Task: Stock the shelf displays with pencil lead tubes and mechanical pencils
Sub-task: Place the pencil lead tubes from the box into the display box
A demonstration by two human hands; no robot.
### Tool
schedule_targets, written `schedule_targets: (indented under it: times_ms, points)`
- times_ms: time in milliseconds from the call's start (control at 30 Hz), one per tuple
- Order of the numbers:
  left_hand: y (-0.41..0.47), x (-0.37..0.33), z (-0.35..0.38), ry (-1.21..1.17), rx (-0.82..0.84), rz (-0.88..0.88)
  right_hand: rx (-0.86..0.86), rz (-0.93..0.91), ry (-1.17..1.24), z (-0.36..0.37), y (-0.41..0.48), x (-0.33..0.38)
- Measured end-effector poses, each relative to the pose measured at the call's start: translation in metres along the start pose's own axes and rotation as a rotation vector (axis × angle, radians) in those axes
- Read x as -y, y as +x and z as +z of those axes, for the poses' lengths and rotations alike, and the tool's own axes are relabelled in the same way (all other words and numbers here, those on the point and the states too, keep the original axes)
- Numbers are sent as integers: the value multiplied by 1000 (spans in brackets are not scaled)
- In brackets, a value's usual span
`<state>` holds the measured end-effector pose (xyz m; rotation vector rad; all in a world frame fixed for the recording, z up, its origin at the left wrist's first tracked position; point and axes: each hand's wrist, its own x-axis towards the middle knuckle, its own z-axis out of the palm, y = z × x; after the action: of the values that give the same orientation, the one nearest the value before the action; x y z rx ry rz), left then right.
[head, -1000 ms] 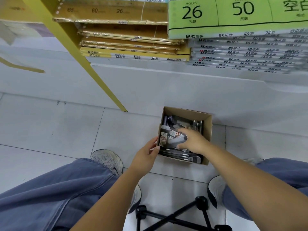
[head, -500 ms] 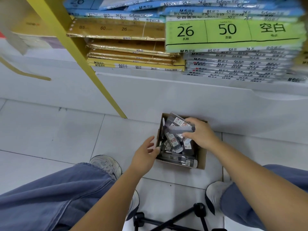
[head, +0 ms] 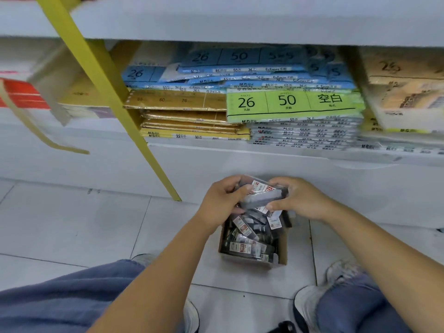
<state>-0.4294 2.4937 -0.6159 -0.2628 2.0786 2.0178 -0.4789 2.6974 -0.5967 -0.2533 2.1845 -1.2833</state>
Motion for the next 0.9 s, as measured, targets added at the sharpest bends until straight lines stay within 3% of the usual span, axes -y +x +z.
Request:
schedule_targets:
  times_ms: [133, 267, 333, 500, 567, 700, 900]
  points:
    - [-9, -23, -1, -107, -15, -6, -41, -63, 138, -11, -18, 29]
    - [-20, -52, -9, -112, 1, -12, -47, -128, 124, -24, -35, 63]
    - [-26, -77, -17, -11, 69, 1, -7, -151, 93, -33, -45, 85]
    - [-40, -156, -30, 507, 265, 41, 83, -264, -75, -50, -68, 143]
    - [-46, -180, -30, 575, 334, 30, 65, -331, -127, -54, -74, 163]
    - [-54, -196, -33, 320, 420, -4, 11, -431, -106, -61, -78, 189]
    - [-51, -191, -45, 34, 453, 23, 33, -511, 339, -45, -58, 192]
